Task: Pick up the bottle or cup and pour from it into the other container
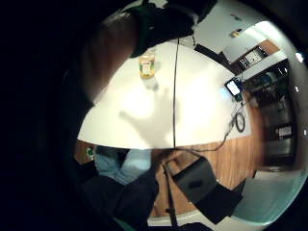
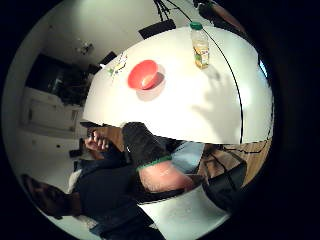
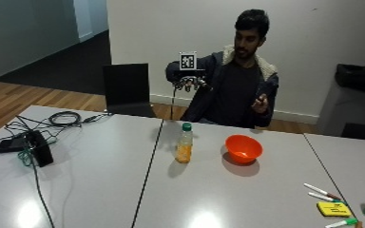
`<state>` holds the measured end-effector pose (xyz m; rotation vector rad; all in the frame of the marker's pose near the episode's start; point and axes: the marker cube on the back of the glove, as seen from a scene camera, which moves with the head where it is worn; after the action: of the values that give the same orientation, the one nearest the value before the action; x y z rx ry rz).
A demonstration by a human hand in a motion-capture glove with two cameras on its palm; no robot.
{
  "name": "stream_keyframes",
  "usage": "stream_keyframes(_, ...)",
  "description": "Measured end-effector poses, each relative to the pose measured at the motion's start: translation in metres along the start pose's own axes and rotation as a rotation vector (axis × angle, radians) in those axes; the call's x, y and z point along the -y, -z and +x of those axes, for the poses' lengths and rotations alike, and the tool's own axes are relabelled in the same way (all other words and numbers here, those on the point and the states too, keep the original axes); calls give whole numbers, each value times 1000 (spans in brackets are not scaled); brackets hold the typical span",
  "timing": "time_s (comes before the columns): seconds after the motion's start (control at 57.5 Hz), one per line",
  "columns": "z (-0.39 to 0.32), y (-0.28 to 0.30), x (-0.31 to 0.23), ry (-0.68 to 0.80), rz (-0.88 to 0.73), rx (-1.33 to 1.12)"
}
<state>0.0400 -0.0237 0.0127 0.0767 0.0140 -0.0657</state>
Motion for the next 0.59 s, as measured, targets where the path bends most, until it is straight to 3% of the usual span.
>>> stream_keyframes(0.122, 22, -27, 27, -28, 81, 54)
stream_keyframes(0.209, 45, -48, 29, 43, 34, 116)
stream_keyframes(0.296, 57, -74, 51, -115, 89, 177)
stream_keyframes(0.348, 68, -88, 65, -109, 119, 204)
stream_keyframes(0.435, 76, -108, 80, -268, 93, 263)
stream_keyframes(0.539, 86, -131, 100, -310, 61, 330)
stream_keyframes(0.592, 94, -142, 106, -215, 49, 365)
